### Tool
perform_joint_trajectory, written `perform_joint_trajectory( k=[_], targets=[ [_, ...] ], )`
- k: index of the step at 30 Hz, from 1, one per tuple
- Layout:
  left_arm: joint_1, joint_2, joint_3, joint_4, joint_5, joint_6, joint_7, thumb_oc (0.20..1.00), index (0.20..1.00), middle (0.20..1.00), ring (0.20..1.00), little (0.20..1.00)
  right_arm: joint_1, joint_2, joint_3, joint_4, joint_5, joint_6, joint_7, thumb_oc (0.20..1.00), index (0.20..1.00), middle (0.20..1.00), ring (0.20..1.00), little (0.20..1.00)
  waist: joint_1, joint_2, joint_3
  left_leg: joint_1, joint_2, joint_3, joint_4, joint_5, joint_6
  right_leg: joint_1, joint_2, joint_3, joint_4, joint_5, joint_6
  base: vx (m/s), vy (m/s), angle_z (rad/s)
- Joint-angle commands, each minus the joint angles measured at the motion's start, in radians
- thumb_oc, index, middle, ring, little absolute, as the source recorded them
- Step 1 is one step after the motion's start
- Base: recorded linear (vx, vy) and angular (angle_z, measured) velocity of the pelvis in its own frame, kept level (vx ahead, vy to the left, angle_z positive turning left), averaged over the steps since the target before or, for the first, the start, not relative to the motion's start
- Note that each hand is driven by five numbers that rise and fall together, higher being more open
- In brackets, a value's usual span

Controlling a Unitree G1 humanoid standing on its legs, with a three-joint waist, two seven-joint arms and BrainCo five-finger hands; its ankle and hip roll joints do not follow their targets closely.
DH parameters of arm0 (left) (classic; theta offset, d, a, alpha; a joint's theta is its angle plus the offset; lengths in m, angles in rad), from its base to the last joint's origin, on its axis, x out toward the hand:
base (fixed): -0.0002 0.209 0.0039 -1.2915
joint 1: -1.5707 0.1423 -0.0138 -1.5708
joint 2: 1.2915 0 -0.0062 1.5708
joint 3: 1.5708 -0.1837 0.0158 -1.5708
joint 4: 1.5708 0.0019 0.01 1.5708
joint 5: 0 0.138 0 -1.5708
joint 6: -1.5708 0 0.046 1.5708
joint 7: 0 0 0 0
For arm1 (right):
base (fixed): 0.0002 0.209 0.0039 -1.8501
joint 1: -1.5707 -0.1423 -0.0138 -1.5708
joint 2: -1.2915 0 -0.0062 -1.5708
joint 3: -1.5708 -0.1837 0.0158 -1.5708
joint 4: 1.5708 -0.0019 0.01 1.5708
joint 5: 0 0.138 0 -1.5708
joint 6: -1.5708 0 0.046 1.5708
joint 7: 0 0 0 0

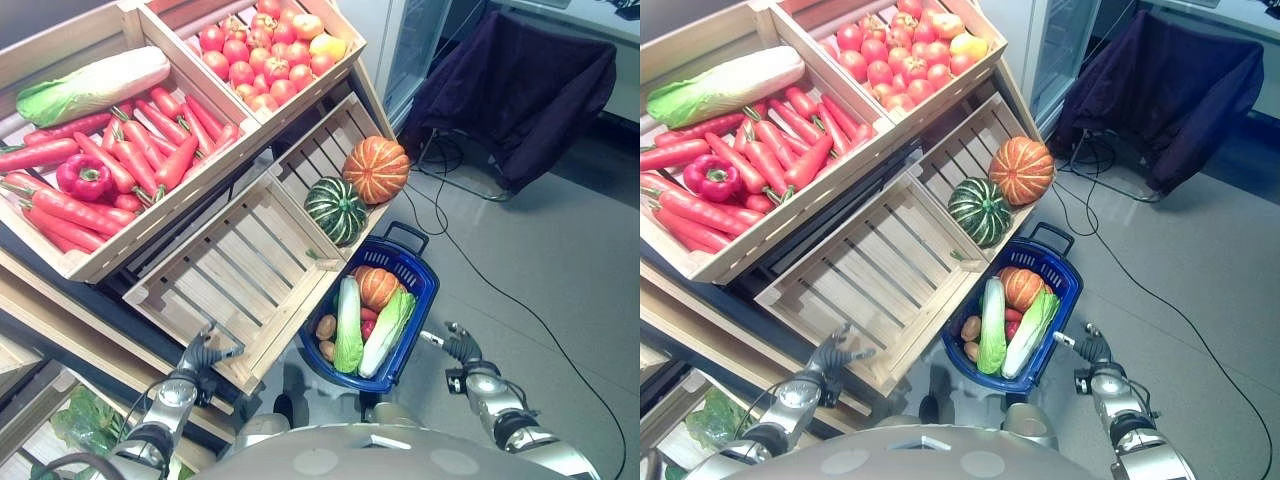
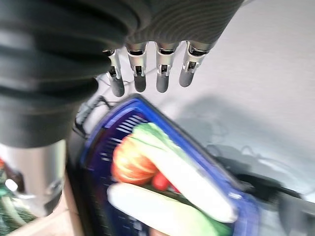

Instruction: Pick up fruits and vegetables into the basket

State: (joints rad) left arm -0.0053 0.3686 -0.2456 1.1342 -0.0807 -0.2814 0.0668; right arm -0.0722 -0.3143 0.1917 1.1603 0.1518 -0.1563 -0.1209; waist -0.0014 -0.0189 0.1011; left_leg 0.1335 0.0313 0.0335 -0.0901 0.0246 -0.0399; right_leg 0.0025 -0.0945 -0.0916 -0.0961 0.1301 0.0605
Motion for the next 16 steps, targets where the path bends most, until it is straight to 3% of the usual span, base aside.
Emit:
perform_joint_trajectory(
  k=[1, 16],
  targets=[
    [-0.028, -0.022, 0.033, 0.112, 0.008, -0.017, -0.029, 1.0, 1.0, 1.0, 1.0, 1.0, -0.033, -0.002, -0.016, 0.063, -0.017, 0.011, 0.016, 1.0, 1.0, 1.0, 1.0, 1.0, 0.005, -0.004, -0.005, -0.057, -0.031, -0.024, 0.1, -0.08, 0.016, 0.065, -0.016, -0.022, 0.103, -0.118, 0.05, 0.05, 0.001, -0.02],
    [-0.036, -0.067, 0.002, 0.151, -0.067, 0.057, -0.123, 1.0, 1.0, 1.0, 1.0, 1.0, -0.019, 0.036, 0.008, 0.184, -0.049, 0.09, 0.073, 1.0, 1.0, 1.0, 1.0, 1.0, -0.008, 0.023, -0.02, -0.029, -0.008, -0.021, 0.033, -0.059, 0.001, 0.081, -0.022, -0.024, 0.07, -0.114, 0.058, 0.0, 0.001, -0.01]
  ],
)
